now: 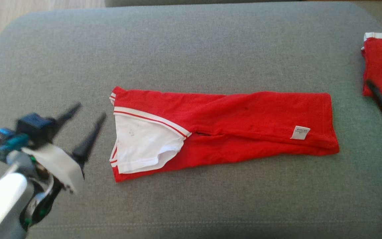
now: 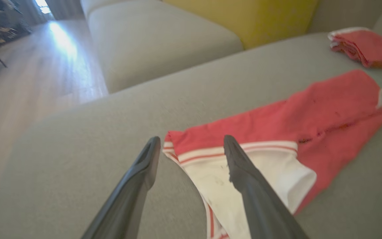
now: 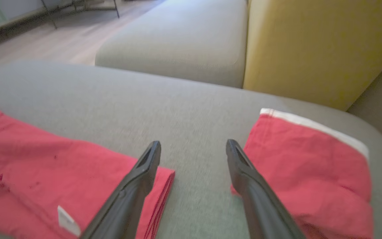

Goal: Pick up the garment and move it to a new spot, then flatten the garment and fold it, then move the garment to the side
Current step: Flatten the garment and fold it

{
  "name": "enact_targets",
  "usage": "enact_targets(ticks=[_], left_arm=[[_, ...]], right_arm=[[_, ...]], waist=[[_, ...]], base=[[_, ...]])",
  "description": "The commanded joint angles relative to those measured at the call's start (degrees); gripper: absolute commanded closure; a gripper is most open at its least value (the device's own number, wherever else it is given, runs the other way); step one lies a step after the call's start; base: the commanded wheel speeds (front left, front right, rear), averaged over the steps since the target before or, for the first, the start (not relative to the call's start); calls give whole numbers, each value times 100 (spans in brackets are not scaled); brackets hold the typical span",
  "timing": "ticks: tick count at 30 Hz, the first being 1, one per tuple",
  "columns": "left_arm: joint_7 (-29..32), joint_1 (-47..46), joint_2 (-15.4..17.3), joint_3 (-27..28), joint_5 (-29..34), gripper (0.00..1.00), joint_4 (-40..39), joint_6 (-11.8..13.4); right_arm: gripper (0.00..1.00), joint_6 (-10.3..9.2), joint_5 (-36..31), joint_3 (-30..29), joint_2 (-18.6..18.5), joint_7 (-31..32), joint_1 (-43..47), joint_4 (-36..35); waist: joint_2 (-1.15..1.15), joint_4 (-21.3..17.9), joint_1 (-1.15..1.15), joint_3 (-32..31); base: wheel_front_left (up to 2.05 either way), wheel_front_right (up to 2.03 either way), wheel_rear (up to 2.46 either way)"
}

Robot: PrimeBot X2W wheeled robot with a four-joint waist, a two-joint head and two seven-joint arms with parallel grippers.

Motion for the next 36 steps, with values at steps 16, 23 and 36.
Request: enact_targets(ticks=[16,23,36], left_arm=[[-1429,8,-1683,1951,-211,0,-62,1052],[-1432,654,-2912,2856,668,0,-39,537],[-1433,1237,-3960,3780,1748,0,358,-399]], right_arm=[[0,-5,-1663,-3214,1813,-738,1112,-278],[0,-5,-3037,-4474,3040,-739,2326,-913],[0,-5,-3823,-5133,3696,-735,3087,-1155]], waist=[[0,-127,0,-303],[0,-111,0,-360],[0,-52,0,-432]], base=[[0,0,0],[0,0,0],[0,0,0]])
